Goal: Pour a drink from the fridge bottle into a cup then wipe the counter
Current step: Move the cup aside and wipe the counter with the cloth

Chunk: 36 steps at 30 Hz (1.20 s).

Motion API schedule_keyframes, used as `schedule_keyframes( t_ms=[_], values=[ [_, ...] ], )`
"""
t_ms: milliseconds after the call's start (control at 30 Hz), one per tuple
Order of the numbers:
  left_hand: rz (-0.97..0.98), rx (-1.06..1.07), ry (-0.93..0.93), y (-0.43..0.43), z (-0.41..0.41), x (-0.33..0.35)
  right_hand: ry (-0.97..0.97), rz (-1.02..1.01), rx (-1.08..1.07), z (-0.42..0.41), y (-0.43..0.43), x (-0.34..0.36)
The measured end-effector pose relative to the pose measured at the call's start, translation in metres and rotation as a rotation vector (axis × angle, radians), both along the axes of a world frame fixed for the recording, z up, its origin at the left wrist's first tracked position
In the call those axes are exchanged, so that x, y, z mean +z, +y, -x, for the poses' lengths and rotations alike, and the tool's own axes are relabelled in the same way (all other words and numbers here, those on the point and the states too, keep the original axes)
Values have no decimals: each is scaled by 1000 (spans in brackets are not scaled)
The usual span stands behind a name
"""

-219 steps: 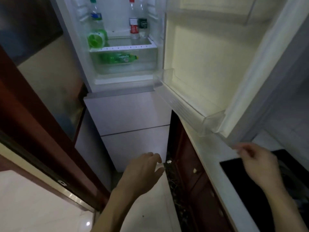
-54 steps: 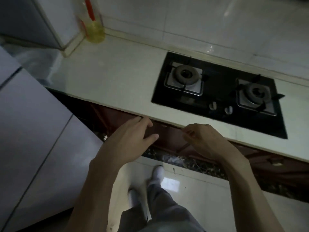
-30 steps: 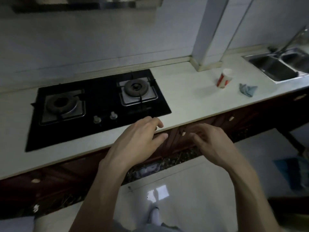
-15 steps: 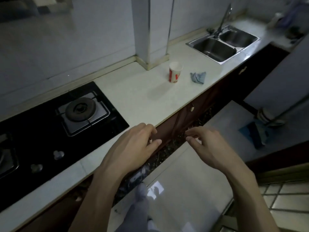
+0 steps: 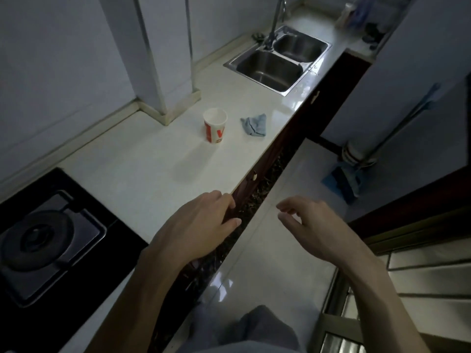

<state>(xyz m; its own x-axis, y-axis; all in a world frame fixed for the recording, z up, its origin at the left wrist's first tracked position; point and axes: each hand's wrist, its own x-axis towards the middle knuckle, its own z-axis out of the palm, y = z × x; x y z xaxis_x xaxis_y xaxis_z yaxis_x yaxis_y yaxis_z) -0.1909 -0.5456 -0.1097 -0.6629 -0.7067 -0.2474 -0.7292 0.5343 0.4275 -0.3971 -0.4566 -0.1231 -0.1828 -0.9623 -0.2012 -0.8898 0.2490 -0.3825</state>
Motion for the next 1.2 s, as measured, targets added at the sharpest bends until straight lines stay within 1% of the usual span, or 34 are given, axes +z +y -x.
schedule_keyframes(
  t_ms=[33,67,133,267,367,533,667,867,1033,1200],
  values=[
    [14,-6,-24,-21,24,-1,-9,4,-13,25,-18,-2],
    [9,0,-16,-20,24,2,6,1,-15,26,-21,-1],
    [8,38,-44,-35,62,-4,-12,-18,10,67,-43,-6],
    [-10,29,-77,-36,60,-11,-23,-43,48,65,-46,-7],
    [20,30,-94,-41,60,-12,-29,-60,59,68,-53,-9],
    [41,172,-72,-63,119,0,-4,-76,181,134,-98,3],
    [58,287,-41,-72,149,3,-15,-72,299,166,-137,6],
    [6,405,-84,-88,145,-7,-43,-104,459,166,-194,-5],
    [-20,489,-41,-129,122,-21,-36,-96,503,147,-246,-13],
    [-55,549,12,-178,101,-36,-12,-145,559,123,-293,-16]
  ],
)
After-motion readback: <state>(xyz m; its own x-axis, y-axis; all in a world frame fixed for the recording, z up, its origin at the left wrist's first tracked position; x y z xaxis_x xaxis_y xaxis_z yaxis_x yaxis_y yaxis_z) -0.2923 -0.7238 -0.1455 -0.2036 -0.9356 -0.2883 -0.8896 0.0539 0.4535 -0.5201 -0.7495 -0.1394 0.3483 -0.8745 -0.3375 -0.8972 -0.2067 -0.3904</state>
